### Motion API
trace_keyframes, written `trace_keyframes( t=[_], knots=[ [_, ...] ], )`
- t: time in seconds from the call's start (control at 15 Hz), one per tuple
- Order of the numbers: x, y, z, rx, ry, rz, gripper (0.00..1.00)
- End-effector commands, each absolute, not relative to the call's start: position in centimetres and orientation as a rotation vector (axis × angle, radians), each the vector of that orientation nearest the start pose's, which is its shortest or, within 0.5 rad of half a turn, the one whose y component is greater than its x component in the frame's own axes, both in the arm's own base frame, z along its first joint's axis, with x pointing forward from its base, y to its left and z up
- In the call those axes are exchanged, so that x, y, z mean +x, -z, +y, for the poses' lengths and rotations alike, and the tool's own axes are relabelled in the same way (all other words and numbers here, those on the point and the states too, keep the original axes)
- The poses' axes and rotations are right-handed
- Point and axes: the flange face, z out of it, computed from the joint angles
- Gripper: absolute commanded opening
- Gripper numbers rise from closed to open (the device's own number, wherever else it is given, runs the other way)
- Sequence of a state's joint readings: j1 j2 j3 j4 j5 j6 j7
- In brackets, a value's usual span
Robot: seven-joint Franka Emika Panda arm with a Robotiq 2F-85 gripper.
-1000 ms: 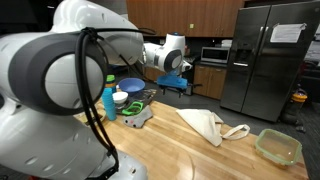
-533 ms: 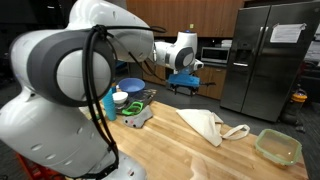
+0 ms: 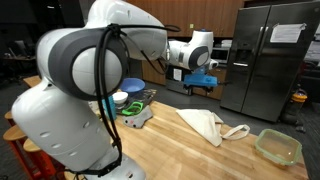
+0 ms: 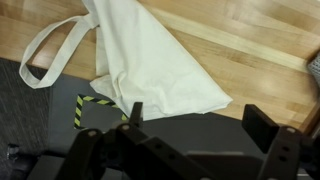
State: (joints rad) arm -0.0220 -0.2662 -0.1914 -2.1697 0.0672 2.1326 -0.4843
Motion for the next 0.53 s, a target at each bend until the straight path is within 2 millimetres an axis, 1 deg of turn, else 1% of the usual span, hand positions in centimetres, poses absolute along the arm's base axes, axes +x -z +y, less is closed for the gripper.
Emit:
trace_keyframes(
  t=[0.0,0.07,0.2,0.47],
  knots=[
    [49.7,-53.3,-13.0,-3.097,0.393,-0.439,1.00],
    [49.0,-52.7,-11.9,-3.076,0.389,-0.401,1.00],
    [49.3,-52.9,-12.5,-3.082,0.392,-0.412,1.00],
    [49.5,-52.8,-12.6,-3.083,0.390,-0.419,1.00]
  ],
)
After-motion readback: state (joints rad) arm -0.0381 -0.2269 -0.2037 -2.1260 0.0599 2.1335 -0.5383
